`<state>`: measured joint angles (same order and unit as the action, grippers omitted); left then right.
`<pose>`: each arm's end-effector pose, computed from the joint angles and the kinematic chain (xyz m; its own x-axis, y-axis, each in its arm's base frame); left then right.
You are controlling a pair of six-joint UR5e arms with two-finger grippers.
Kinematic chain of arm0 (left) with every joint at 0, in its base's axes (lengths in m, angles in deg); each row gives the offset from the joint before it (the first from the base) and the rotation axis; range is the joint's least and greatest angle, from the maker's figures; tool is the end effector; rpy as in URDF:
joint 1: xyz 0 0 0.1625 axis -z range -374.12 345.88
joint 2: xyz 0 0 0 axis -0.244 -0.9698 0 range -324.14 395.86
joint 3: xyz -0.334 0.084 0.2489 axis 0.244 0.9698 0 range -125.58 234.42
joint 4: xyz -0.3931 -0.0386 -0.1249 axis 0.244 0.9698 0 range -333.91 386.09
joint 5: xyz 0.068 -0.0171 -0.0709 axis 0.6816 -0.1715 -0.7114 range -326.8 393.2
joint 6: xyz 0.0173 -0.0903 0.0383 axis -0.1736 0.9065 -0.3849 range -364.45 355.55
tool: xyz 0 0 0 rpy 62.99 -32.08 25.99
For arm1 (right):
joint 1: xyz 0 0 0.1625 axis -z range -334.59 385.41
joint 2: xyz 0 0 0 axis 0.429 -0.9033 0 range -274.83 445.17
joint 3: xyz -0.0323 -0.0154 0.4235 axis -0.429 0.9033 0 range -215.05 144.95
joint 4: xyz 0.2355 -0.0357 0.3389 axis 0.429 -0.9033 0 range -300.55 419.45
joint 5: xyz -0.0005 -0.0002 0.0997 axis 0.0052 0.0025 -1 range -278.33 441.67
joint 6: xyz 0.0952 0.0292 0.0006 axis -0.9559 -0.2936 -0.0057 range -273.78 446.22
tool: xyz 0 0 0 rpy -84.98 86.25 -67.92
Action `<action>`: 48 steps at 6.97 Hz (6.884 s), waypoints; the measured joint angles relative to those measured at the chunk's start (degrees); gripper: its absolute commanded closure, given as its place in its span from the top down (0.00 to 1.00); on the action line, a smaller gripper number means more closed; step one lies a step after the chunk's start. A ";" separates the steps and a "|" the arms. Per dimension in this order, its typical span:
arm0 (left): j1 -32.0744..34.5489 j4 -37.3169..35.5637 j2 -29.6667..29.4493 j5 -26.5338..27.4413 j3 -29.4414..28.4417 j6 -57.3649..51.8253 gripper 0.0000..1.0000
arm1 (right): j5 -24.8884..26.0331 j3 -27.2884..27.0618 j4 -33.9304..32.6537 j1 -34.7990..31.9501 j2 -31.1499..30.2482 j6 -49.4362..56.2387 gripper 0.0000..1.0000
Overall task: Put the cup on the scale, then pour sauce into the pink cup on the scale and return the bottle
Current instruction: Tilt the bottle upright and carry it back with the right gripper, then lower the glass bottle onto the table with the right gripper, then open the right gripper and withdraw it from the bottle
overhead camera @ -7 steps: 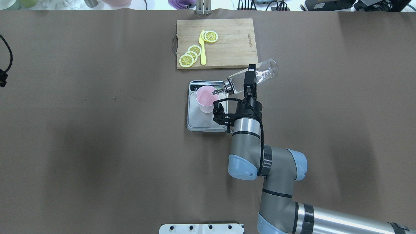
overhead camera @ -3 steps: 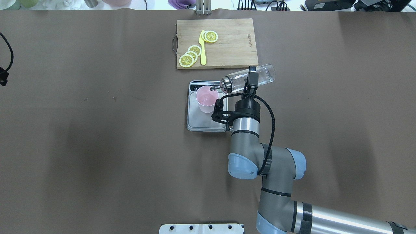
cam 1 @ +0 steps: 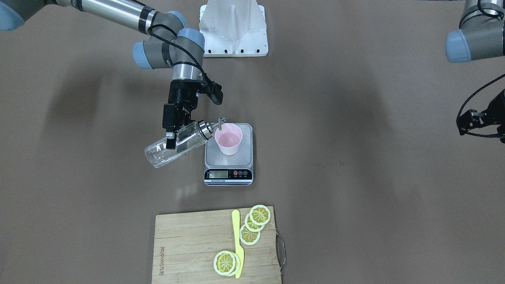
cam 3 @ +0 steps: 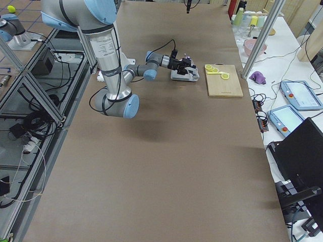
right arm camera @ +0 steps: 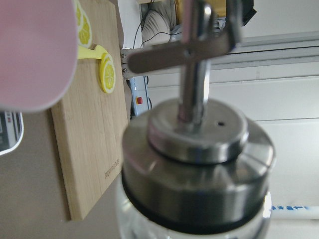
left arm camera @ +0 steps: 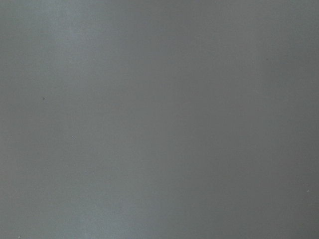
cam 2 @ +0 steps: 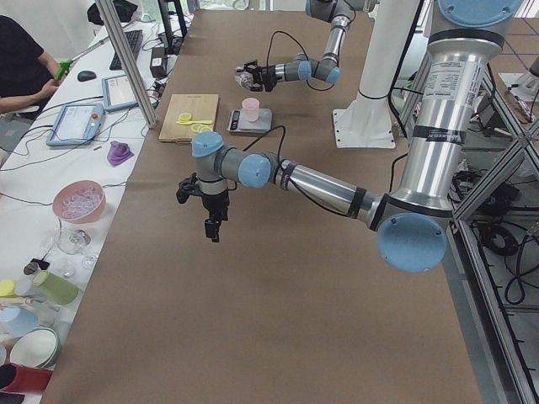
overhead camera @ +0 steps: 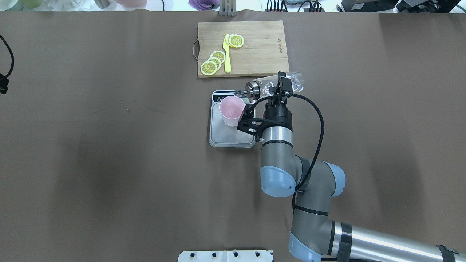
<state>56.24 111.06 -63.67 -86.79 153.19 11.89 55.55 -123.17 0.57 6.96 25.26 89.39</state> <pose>0.1093 -0.5552 0.5196 0.8378 0.1251 -0.5314 -0.0952 0.9920 0.0834 -0.5436 -0.4161 0.2814 0.8438 -0.1820 -0.5049 0.5314 0.1515 0.8335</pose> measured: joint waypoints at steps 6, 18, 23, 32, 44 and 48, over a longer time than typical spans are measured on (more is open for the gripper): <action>0.75 -0.47 -0.11 -0.07 1.94 0.17 0.99 | -9.14 -6.58 8.07 -3.74 -7.72 -21.52 0.11; 0.75 -0.42 -0.23 0.37 4.16 0.79 0.99 | -32.49 -11.25 20.96 -13.07 -27.01 -55.85 0.15; 0.75 -0.42 -0.23 0.38 4.24 0.83 0.99 | -35.59 -8.38 20.99 -13.28 -26.92 -56.92 0.17; 0.66 -0.46 -0.31 0.38 3.86 0.79 0.99 | -38.26 -3.64 26.58 -14.31 -26.44 -59.46 1.00; 0.40 -0.51 -0.24 0.22 3.33 0.79 0.99 | -41.89 -27.33 26.16 -11.16 -45.52 -62.31 1.00; 0.39 -0.51 -0.24 0.00 3.43 0.79 0.99 | -83.50 -31.63 23.55 -39.43 -46.55 -56.30 1.00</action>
<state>56.63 110.55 -63.92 -86.79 156.62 12.69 -27.95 -154.79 24.12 -32.46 -21.29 33.09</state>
